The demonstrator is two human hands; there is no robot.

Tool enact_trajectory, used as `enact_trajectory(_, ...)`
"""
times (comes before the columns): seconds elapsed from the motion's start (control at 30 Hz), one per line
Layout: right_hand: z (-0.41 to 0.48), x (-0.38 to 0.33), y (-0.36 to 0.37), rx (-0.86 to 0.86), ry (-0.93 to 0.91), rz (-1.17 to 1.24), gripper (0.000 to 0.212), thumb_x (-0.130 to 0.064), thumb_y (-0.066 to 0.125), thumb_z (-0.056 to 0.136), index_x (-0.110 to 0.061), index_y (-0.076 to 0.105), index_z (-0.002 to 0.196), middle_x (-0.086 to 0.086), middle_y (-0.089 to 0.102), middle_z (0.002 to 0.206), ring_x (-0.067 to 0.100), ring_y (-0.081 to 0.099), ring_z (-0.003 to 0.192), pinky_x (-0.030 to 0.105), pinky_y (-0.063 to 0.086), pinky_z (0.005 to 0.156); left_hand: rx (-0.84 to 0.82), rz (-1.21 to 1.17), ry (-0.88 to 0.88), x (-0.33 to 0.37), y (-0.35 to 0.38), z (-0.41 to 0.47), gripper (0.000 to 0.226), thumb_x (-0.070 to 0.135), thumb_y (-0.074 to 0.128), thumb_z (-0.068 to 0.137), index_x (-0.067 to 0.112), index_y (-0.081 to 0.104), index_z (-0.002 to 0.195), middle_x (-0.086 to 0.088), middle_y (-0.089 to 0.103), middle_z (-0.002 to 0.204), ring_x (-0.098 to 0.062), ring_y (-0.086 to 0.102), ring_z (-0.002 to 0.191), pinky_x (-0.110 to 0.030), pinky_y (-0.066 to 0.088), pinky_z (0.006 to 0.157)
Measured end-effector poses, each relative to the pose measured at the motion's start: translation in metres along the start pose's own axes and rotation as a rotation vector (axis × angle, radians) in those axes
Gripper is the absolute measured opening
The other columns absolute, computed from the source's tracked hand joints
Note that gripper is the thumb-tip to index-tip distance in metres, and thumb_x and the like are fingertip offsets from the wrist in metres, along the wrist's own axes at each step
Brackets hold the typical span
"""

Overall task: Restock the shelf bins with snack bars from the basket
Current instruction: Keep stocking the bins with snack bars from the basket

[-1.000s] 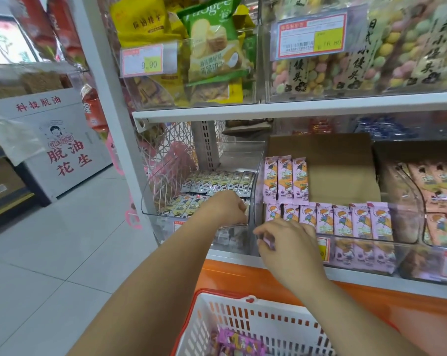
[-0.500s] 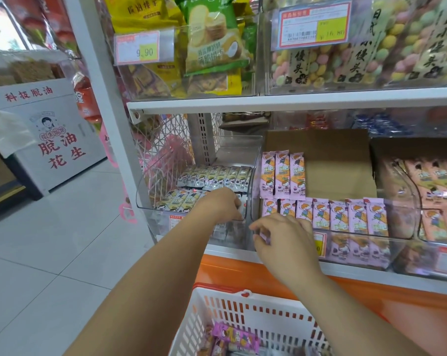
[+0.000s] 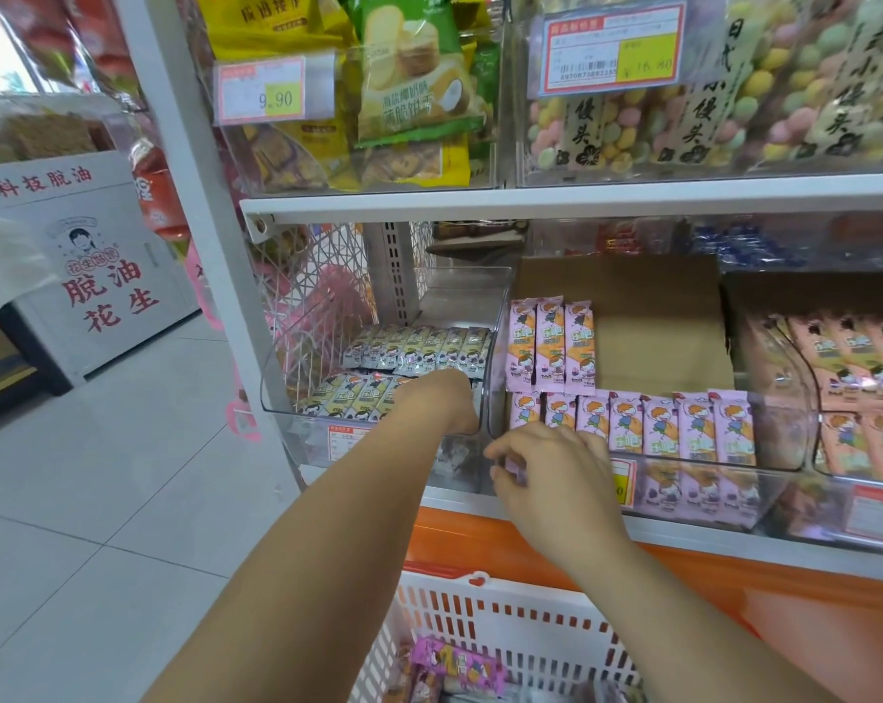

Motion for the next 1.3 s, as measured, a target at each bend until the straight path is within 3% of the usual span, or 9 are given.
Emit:
enact_trajectory(0.17, 0.000, 0.001, 0.000, -0.007, -0.011, 0.005, 0.021, -0.035, 0.053, 0.092, -0.039, 0.063, 0.110, -0.019, 0.058, 0.111, 0.005, 0.047, 0.106, 0.023, 0.016, 0.095, -0.007, 0.009, 0.066, -0.001, -0.002, -0.003, 0.015, 0.012, 0.055, 0.083, 0.005, 0.054, 0.070, -0.005, 0.048, 0.067, -0.028, 0.052, 0.074, -0.032, 0.044, 0.069)
enact_trajectory(0.3, 0.000, 0.000, 0.000, 0.008, 0.000, -0.002, 0.021, -0.035, 0.053, 0.092, -0.038, 0.064, 0.109, -0.018, 0.059, 0.111, 0.007, 0.047, 0.106, 0.024, 0.017, 0.097, -0.040, -0.090, 0.141, -0.009, -0.006, -0.006, 0.025, 0.018, 0.054, 0.091, -0.002, 0.066, 0.099, -0.010, 0.055, 0.087, -0.024, 0.049, 0.080, -0.028, 0.040, 0.073)
enact_trajectory(0.43, 0.000, -0.001, 0.001, 0.016, 0.013, -0.006, 0.021, -0.035, 0.052, 0.092, -0.039, 0.064, 0.108, -0.017, 0.059, 0.111, 0.007, 0.047, 0.107, 0.025, 0.017, 0.098, -0.022, -0.118, 0.115, -0.011, -0.007, -0.005, 0.027, 0.019, 0.061, 0.086, 0.006, 0.066, 0.109, -0.009, 0.056, 0.100, -0.026, 0.051, 0.091, -0.031, 0.043, 0.081)
enact_trajectory(0.57, -0.001, -0.001, 0.001, 0.000, -0.004, -0.005, 0.020, -0.035, 0.053, 0.092, -0.038, 0.064, 0.109, -0.018, 0.058, 0.115, 0.007, 0.046, 0.109, 0.024, 0.015, 0.099, -0.095, 0.042, 0.040, -0.006, -0.007, -0.006, 0.051, 0.030, 0.055, 0.091, 0.022, 0.043, 0.140, -0.015, 0.022, 0.145, -0.039, 0.029, 0.130, -0.045, 0.040, 0.099)
enact_trajectory(0.63, -0.001, 0.000, 0.000, -0.009, -0.015, 0.003, 0.020, -0.035, 0.053, 0.092, -0.039, 0.064, 0.109, -0.018, 0.057, 0.115, 0.007, 0.046, 0.109, 0.024, 0.015, 0.100, -0.109, 0.079, 0.020, -0.003, -0.007, -0.005, 0.052, 0.029, 0.052, 0.093, 0.021, 0.038, 0.142, -0.015, 0.015, 0.147, -0.041, 0.019, 0.134, -0.048, 0.038, 0.102)
enact_trajectory(0.83, -0.001, 0.001, 0.000, -0.019, -0.029, 0.001, 0.020, -0.036, 0.053, 0.091, -0.039, 0.063, 0.109, -0.019, 0.056, 0.115, 0.005, 0.045, 0.108, 0.022, 0.014, 0.096, -0.104, 0.125, 0.001, 0.000, -0.003, -0.005, 0.037, 0.016, 0.043, 0.091, 0.012, 0.041, 0.128, -0.018, 0.022, 0.137, -0.045, 0.017, 0.133, -0.052, 0.035, 0.102)
enact_trajectory(0.97, -0.001, 0.001, 0.000, -0.010, -0.027, 0.002, 0.020, -0.036, 0.054, 0.091, -0.039, 0.064, 0.108, -0.019, 0.057, 0.114, 0.006, 0.046, 0.107, 0.021, 0.014, 0.094, -0.127, 0.166, -0.011, -0.006, 0.000, -0.001, 0.032, 0.028, 0.039, 0.093, 0.017, 0.042, 0.123, -0.013, 0.022, 0.134, -0.043, 0.018, 0.131, -0.050, 0.033, 0.104)
enact_trajectory(1.13, 0.000, 0.001, 0.002, -0.001, -0.013, -0.007, 0.020, -0.036, 0.054, 0.091, -0.039, 0.064, 0.107, -0.019, 0.057, 0.114, 0.006, 0.046, 0.106, 0.023, 0.014, 0.094, -0.122, 0.103, 0.000, -0.013, 0.004, 0.000, 0.053, 0.036, 0.039, 0.093, 0.031, 0.030, 0.145, -0.006, 0.013, 0.150, -0.037, 0.008, 0.138, -0.052, 0.025, 0.110)
enact_trajectory(1.3, 0.001, 0.000, 0.002, 0.008, -0.001, -0.014, 0.020, -0.039, 0.052, 0.091, -0.040, 0.064, 0.108, -0.019, 0.057, 0.113, 0.006, 0.046, 0.107, 0.023, 0.014, 0.093, -0.123, 0.060, 0.009, -0.014, 0.002, 0.000, 0.052, 0.036, 0.043, 0.092, 0.032, 0.033, 0.144, -0.006, 0.014, 0.150, -0.034, 0.015, 0.134, -0.047, 0.029, 0.107)
Point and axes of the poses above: each hand's wrist, its own z-axis towards the middle knuckle, its own y-axis out of the palm, x = y × z, the point moved 5 cm from there along z, towards the middle knuckle
